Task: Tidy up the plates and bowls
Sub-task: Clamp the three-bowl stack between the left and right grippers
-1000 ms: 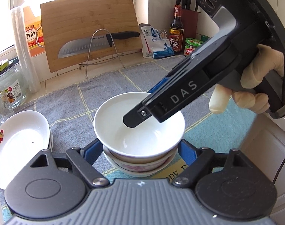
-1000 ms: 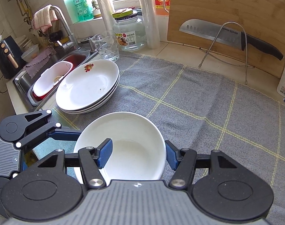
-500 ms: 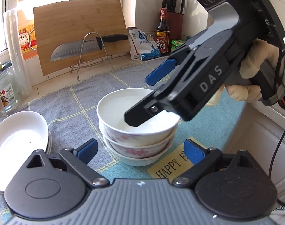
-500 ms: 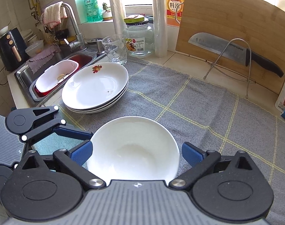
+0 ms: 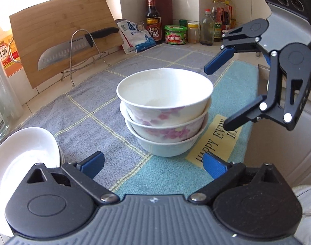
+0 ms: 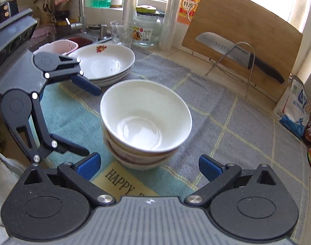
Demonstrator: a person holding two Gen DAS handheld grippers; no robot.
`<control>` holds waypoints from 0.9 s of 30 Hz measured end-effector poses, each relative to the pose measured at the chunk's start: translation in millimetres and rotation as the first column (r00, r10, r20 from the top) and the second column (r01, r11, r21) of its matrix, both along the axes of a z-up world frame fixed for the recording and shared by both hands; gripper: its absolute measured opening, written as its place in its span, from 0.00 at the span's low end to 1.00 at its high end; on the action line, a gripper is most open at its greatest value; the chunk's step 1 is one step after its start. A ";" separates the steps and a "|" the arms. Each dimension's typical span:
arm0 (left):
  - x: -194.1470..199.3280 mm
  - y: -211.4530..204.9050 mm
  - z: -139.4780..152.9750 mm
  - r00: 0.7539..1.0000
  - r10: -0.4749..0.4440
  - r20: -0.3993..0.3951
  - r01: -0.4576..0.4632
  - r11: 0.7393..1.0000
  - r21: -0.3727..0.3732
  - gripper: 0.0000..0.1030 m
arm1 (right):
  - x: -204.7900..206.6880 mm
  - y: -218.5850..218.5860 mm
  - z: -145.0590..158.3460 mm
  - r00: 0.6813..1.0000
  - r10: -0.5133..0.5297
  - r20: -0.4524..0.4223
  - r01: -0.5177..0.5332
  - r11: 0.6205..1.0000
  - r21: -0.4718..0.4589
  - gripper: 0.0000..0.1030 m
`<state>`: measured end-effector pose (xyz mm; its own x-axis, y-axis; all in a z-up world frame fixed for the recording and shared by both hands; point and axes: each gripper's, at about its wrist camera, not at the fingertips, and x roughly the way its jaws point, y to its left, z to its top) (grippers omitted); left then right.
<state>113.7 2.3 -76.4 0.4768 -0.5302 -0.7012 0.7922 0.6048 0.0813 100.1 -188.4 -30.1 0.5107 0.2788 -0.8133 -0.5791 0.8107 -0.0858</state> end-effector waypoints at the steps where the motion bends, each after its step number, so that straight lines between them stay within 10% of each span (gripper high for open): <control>1: 2.3 -0.8 -1.3 1.000 -0.013 -0.002 0.013 1.000 0.009 0.99 | 0.1 -0.4 -6.4 1.000 -0.002 -0.010 0.002 1.000 -0.011 1.00; 27: 54.6 -27.1 -12.7 0.959 -0.228 -0.171 0.243 0.968 0.069 0.98 | 58.6 1.1 -40.4 0.941 0.327 -0.089 -0.323 0.945 0.056 1.00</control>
